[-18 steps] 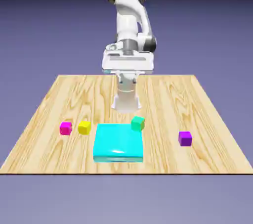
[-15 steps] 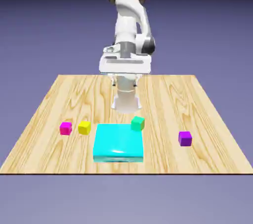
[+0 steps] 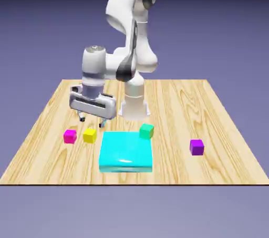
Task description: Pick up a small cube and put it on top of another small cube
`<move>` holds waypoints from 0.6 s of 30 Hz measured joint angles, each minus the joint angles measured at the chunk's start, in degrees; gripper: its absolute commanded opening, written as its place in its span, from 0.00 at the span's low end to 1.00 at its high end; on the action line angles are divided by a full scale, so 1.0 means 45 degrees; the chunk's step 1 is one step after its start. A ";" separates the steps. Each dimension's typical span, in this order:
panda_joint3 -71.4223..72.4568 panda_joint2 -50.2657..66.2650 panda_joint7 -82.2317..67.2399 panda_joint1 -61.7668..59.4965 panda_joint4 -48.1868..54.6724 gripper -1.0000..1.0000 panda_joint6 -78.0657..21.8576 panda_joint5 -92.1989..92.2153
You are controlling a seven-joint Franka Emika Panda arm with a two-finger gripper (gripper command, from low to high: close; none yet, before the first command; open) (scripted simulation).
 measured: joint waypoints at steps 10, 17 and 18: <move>0.1867 0.3661 0.1713 -0.4491 0.2256 0.50 -0.3388 -0.0094; 0.3174 0.6223 0.2913 -0.7721 0.3836 0.50 -0.5759 -0.0160; 0.3360 0.6589 0.3084 -0.8183 0.4061 0.50 -0.6098 -0.0170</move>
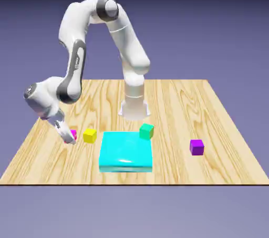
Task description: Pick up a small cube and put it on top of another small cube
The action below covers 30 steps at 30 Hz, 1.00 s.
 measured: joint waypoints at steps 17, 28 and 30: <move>0.2915 0.5715 0.2675 -0.7203 0.3522 0.50 -0.5289 -0.0147; 0.3260 0.5842 0.1807 -0.6474 0.3820 0.00 -0.5828 0.0090; 0.3362 0.5414 0.0914 -0.5551 0.3385 0.00 -0.6047 -0.0733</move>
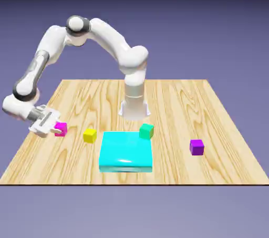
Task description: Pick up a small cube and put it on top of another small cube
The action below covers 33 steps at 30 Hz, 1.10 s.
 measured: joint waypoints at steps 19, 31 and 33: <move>0.0350 -0.5173 -0.8105 0.8768 -0.5656 0.00 -0.1178 -0.9873; -0.3960 -0.5932 -0.8721 1.2638 -0.6586 0.00 0.0740 -0.9900; -0.4882 -0.6022 -0.8859 1.3475 -0.6688 0.00 0.1117 -0.9759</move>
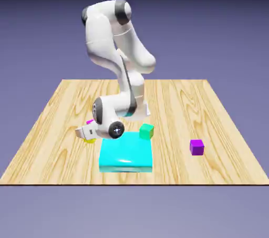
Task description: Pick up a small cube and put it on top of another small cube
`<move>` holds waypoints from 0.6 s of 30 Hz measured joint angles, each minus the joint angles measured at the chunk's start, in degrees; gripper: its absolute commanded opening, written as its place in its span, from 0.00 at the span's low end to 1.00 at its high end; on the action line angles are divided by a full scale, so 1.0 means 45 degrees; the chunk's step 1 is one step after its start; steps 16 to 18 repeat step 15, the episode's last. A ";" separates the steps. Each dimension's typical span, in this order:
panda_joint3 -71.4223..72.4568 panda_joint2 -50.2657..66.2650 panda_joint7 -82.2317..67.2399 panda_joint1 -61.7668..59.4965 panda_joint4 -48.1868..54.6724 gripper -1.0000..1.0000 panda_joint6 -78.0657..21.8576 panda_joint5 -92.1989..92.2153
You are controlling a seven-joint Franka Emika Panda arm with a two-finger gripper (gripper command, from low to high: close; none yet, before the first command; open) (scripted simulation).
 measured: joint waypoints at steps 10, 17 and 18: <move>-0.4611 -0.0451 -0.0691 0.4187 -0.0511 0.00 0.1884 0.0704; -0.6809 -0.0665 -0.1021 0.6183 -0.0755 1.00 0.2782 0.1039; -0.6809 -0.0665 -0.1021 0.6183 -0.0755 1.00 0.2782 0.1039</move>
